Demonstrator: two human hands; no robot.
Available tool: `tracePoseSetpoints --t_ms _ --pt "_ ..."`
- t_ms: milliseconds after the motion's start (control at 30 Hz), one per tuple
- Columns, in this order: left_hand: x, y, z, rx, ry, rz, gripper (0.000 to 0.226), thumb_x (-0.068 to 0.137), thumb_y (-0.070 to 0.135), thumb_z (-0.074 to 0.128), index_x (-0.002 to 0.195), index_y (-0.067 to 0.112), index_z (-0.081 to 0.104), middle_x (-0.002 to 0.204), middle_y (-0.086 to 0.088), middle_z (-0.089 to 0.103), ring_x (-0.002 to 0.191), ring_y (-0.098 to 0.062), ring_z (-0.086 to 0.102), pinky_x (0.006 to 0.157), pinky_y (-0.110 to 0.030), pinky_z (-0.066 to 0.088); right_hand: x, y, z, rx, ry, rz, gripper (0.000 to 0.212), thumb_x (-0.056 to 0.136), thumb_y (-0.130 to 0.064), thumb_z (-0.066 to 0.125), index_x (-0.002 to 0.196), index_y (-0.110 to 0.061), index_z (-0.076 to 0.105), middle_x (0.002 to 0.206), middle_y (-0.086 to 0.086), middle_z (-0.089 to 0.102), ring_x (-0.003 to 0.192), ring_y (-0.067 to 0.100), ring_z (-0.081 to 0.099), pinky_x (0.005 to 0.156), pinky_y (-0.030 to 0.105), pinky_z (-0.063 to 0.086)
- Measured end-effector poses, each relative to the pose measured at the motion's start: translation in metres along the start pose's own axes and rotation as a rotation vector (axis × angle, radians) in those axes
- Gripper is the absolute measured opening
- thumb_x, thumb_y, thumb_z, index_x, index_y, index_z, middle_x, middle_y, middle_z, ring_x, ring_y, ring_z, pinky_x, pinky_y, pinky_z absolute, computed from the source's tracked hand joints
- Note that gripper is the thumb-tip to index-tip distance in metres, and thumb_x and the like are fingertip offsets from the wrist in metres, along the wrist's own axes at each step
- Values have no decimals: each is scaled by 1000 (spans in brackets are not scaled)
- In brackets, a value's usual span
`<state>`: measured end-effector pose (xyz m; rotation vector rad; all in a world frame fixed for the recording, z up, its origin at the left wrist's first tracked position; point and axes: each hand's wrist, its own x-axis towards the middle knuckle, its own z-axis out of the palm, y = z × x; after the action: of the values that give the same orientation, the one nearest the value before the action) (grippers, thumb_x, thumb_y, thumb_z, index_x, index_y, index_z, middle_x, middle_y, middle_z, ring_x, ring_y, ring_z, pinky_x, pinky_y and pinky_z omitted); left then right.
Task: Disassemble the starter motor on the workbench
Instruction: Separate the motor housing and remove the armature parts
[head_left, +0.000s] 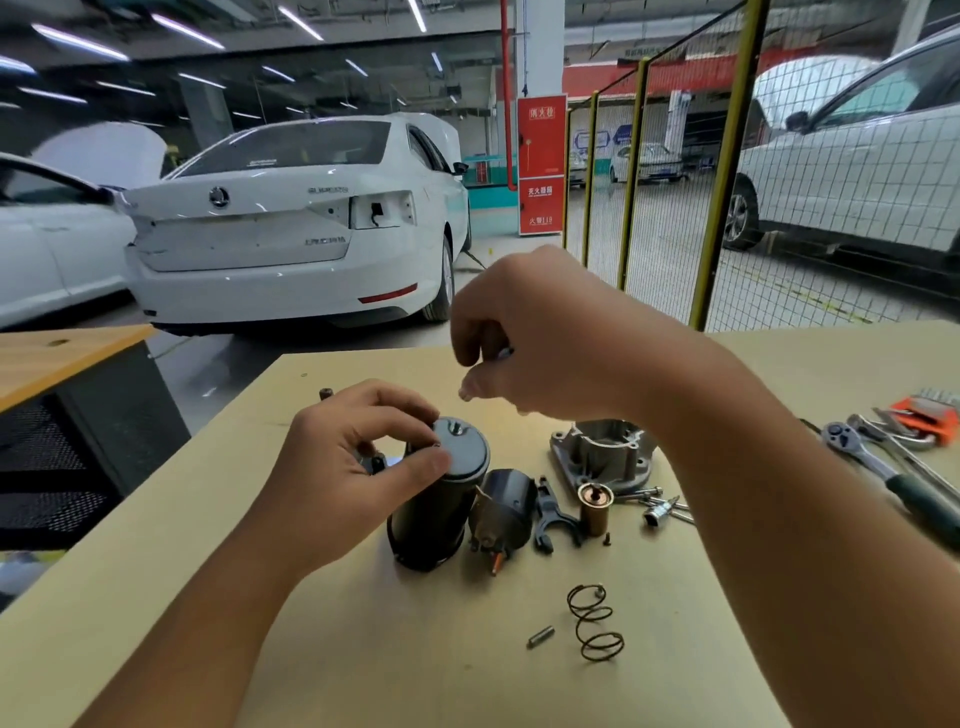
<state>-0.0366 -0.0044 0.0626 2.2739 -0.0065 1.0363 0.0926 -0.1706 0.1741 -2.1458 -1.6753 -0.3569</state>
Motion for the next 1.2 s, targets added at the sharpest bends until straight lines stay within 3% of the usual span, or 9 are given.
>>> tracePoseSetpoints --t_ms 200,433,533,667,800,867,967,1067,1200 --pt "3 0 -10 -100 51 3 15 80 31 81 83 17 79 93 1 73 78 -31 66 63 -44 49 5 11 5 51 -44 84 8 88 -30 76 94 -27 72 75 -16 58 65 -1 53 52 18 40" --pt "-8 5 -30 151 -884 -189 12 82 33 86 92 28 83 79 16 73 74 -5 69 65 -18 50 13 19 33 9 -165 163 16 105 -24 45 115 -19 57 97 1 59 82 18 53 60 31 44" --pt "-10 9 -1 398 -1011 -182 9 86 32 82 94 27 81 82 20 71 77 5 66 62 -11 48 14 17 42 186 -145 137 13 105 -24 44 118 -22 45 91 -4 56 83 14 54 60 31 41" --pt "-11 7 2 474 -998 -219 14 86 37 81 96 27 80 76 21 67 75 9 63 57 -7 42 10 14 44 272 -207 45 32 97 -45 59 125 -34 49 80 -24 44 71 -12 50 61 18 32" --pt "-6 0 -19 304 -936 -375 15 82 34 87 88 22 81 71 11 73 58 -5 68 53 -16 50 6 10 45 159 -322 1 72 66 -78 71 126 -42 55 111 -21 53 102 8 51 74 17 36" --pt "-3 -9 -35 245 -667 -389 19 73 37 92 73 26 77 65 8 71 52 -7 65 50 -18 49 5 8 48 59 -341 27 80 57 -78 76 125 -43 54 115 -15 55 103 13 51 72 20 40" --pt "-5 -18 -40 242 -286 -345 53 47 61 92 90 39 69 80 12 68 56 -1 60 53 -15 47 6 2 56 -94 -301 64 78 52 -77 76 117 -38 59 97 -12 59 86 14 55 65 30 49" --pt "-7 -12 -13 187 -290 -331 98 37 64 91 128 52 57 109 25 65 80 13 62 72 -17 48 6 -1 62 -111 -238 54 65 50 -70 74 102 -32 64 81 -11 57 70 9 55 53 29 46" --pt "-7 -13 16 152 -219 -367 64 36 63 88 94 47 65 91 27 71 90 7 67 81 -35 59 6 -2 67 -161 -184 25 58 50 -68 69 93 -28 63 76 -8 56 64 11 53 48 27 42"
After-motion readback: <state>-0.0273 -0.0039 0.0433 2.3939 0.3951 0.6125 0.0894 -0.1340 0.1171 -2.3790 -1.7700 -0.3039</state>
